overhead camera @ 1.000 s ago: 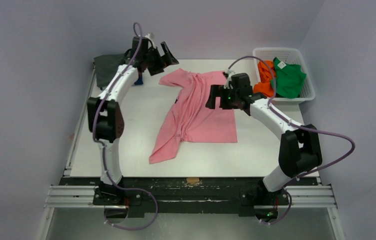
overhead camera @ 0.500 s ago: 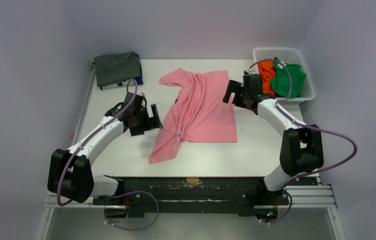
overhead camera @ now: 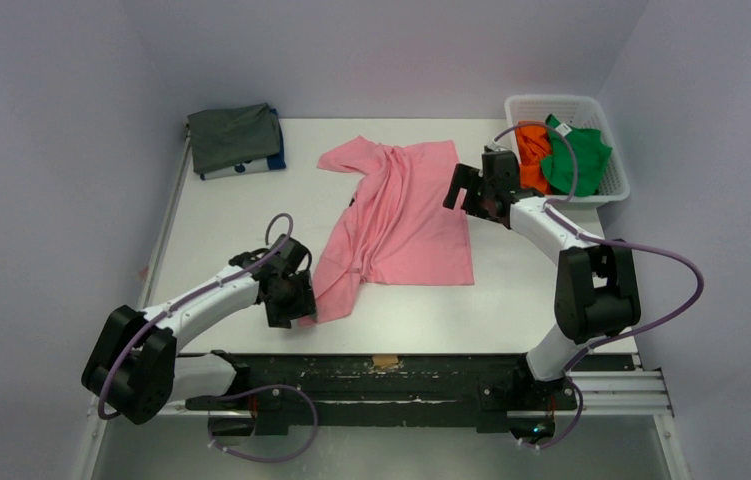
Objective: Fold and stack the t-shirts
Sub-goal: Flatten out the tshirt
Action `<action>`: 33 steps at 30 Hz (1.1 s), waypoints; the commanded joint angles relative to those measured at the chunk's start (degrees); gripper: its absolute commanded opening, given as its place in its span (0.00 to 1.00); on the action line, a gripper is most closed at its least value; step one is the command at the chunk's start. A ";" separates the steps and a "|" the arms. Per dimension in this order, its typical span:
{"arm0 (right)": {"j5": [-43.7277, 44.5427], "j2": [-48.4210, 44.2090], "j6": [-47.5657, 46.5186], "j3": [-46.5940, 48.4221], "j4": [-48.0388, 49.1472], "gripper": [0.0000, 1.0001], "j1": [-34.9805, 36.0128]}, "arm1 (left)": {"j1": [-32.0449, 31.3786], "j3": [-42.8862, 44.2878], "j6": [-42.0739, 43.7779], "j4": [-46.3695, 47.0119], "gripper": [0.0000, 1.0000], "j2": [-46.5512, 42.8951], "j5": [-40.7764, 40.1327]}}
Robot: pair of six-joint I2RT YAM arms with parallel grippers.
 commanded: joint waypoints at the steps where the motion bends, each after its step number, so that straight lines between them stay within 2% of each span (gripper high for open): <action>1: -0.03 -1.53 0.53 -0.74 2.25 0.94 0.17 | -0.16 1.99 -1.93 1.10 0.57 4.16 -4.84; 5: 0.57 -2.11 0.31 -1.14 2.14 0.94 0.19 | -0.22 1.97 -2.71 3.92 0.55 6.87 -5.84; 8: 0.67 -2.22 0.11 -0.78 1.79 0.93 0.16 | -0.19 2.34 -2.66 5.79 0.46 9.27 -4.71; 14: 4.63 -3.04 -0.30 -0.22 -0.03 0.94 0.19 | -3.34 2.71 -3.71 10.44 0.17 13.74 1.07; 15: 6.01 -3.28 -0.46 -0.10 -0.48 0.94 0.16 | -4.26 3.12 -4.15 11.12 0.05 14.55 1.98; 16: 7.25 -3.71 -0.54 -0.12 -0.99 0.94 0.16 | -4.90 3.89 -4.30 10.87 0.00 15.14 2.06; 21: 10.99 -6.74 -0.24 -1.46 -3.44 0.94 0.17 | -5.42 7.58 -0.72 7.38 0.00 11.79 0.92; 26: 12.96 -9.51 0.80 -3.96 -12.99 0.93 0.20 | -5.39 13.60 5.46 4.44 0.00 6.10 2.51; 28: 11.25 -10.57 0.81 -5.89 -15.43 0.91 0.25 | -5.38 15.38 7.28 5.18 0.00 5.12 5.85; 33: 3.73 -11.65 0.02 -10.90 -18.77 0.78 0.73 | -5.17 18.04 10.37 4.19 0.00 3.38 10.11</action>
